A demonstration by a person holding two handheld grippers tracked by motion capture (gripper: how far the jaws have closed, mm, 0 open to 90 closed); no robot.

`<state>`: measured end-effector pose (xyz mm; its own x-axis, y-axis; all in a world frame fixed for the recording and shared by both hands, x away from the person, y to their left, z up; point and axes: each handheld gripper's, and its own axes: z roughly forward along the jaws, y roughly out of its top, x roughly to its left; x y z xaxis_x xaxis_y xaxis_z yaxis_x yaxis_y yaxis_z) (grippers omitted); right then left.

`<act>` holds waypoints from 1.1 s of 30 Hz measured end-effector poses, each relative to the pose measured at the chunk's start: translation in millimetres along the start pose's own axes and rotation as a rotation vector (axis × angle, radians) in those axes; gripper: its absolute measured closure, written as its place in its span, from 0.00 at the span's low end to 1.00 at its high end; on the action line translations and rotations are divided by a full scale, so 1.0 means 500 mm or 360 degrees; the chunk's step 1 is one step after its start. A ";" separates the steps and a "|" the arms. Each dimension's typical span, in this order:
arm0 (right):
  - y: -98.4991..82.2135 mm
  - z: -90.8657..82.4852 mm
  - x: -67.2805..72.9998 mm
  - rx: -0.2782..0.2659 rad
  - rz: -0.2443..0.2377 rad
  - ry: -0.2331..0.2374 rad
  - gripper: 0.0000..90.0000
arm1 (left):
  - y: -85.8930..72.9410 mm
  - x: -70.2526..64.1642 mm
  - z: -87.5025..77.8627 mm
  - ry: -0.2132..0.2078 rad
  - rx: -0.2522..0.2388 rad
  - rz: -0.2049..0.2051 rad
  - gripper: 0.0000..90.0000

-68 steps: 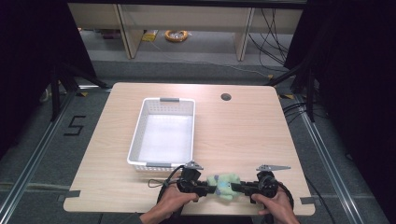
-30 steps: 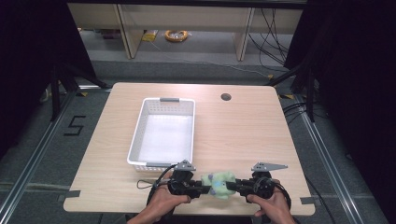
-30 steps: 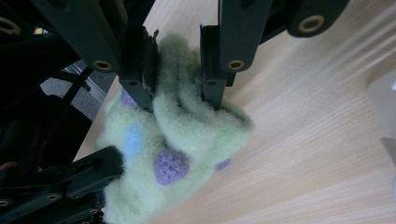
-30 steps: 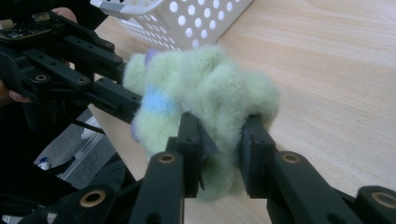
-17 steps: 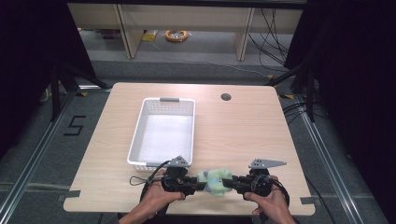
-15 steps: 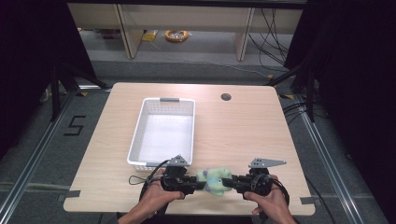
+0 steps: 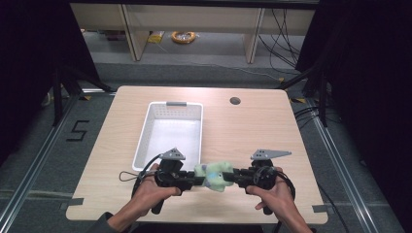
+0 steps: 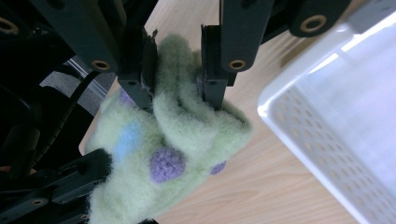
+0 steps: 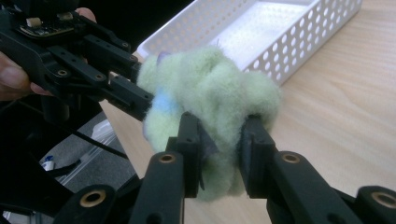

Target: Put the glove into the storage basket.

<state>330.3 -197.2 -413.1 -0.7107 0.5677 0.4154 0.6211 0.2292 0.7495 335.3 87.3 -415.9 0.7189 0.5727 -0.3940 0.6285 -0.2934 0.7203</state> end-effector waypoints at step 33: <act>0.186 0.246 0.022 0.0233 -0.0049 -0.0049 0.81 | 0.025 0.206 -0.102 0.0264 0.0073 -0.0278 0.77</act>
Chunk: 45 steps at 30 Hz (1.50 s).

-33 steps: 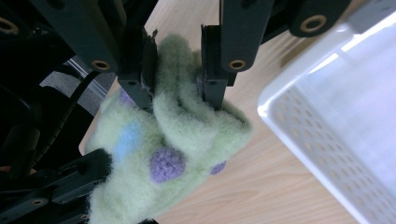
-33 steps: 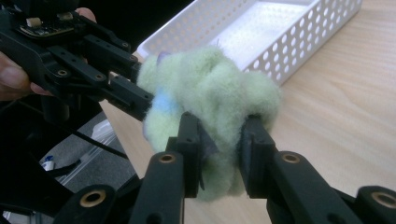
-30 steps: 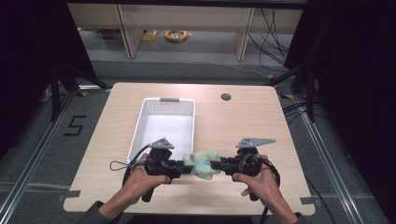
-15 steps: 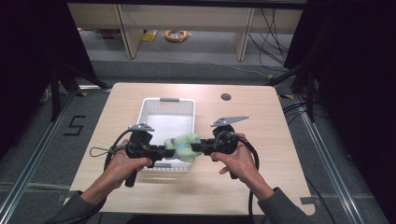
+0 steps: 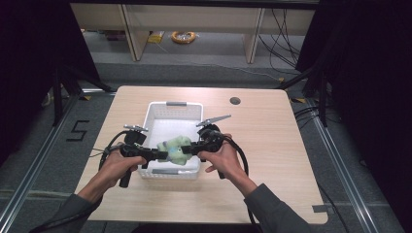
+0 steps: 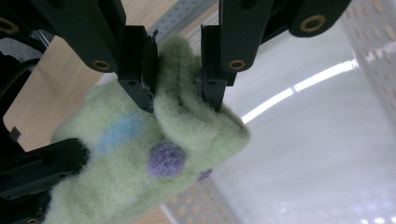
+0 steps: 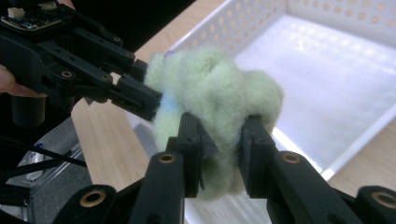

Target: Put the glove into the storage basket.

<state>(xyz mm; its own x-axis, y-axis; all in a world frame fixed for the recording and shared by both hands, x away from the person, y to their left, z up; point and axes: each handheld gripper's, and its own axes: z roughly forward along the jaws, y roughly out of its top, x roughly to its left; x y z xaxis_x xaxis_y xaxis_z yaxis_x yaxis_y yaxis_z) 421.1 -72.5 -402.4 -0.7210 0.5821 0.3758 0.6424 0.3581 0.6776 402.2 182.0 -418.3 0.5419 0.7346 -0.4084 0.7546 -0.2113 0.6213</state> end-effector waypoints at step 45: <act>0.006 0.138 -0.033 0.0393 0.0054 -0.0199 0.79 | 0.006 0.058 0.026 0.0156 0.0120 -0.0036 0.60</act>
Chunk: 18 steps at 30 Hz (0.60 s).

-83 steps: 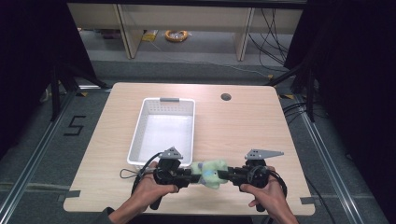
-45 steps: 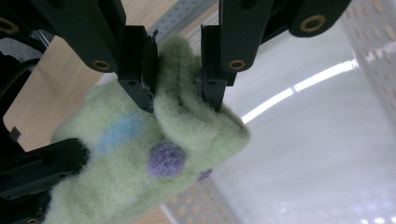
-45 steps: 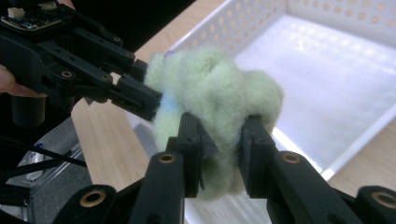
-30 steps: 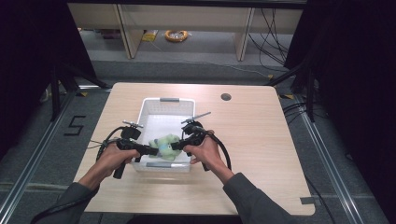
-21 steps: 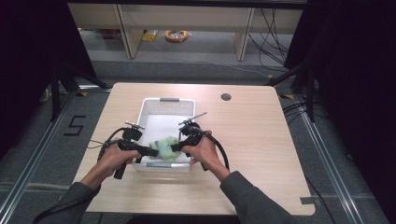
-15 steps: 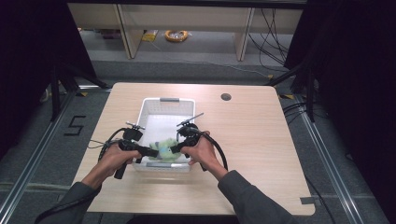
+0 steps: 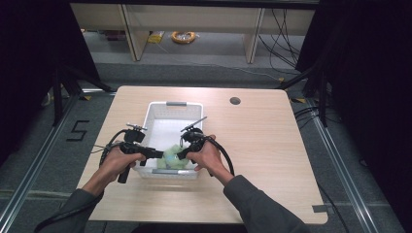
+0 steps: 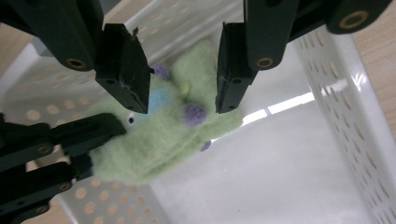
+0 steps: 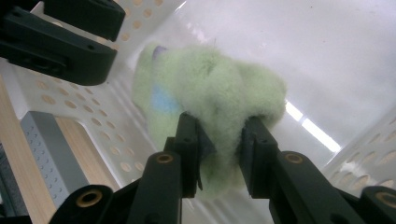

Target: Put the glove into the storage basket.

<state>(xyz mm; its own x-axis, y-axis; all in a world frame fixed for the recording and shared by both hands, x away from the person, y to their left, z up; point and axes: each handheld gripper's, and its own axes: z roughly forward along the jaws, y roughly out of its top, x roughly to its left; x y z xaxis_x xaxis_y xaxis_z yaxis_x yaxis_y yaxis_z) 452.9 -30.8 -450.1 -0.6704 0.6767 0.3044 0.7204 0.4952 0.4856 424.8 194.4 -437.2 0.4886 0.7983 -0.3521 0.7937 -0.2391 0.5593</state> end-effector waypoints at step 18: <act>-0.004 -0.045 0.007 -0.0024 -0.0148 -0.0078 0.53 | -0.022 -0.065 -0.033 -0.0112 -0.0068 0.0076 0.49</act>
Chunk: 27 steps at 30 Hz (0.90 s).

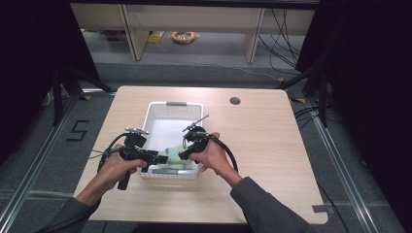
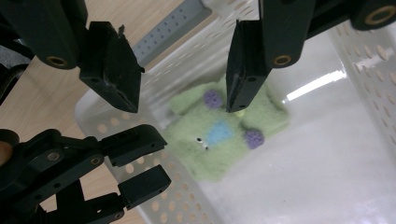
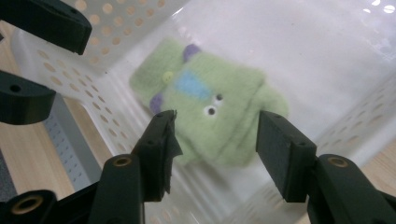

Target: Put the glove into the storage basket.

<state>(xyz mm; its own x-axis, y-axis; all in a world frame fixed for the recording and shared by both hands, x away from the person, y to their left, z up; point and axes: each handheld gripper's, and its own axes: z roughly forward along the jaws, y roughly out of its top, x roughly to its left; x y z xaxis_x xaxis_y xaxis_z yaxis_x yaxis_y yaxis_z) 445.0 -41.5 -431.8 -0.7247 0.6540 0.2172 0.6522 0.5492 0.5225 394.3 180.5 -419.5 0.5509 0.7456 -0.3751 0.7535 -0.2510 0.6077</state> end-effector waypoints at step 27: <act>-0.087 -0.134 -0.030 -0.0319 -0.0084 0.0073 0.41 | -0.061 -0.134 0.017 -0.0142 -0.0184 0.0090 0.36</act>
<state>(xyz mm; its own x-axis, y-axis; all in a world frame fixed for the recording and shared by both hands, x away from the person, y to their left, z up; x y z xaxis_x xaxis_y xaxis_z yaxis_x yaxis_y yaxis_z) 412.6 -110.0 -402.4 -0.7692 0.5999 0.2201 0.5590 0.4649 0.6866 337.5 132.7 -418.9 0.6250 0.6729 -0.3956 0.6767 -0.2146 0.7043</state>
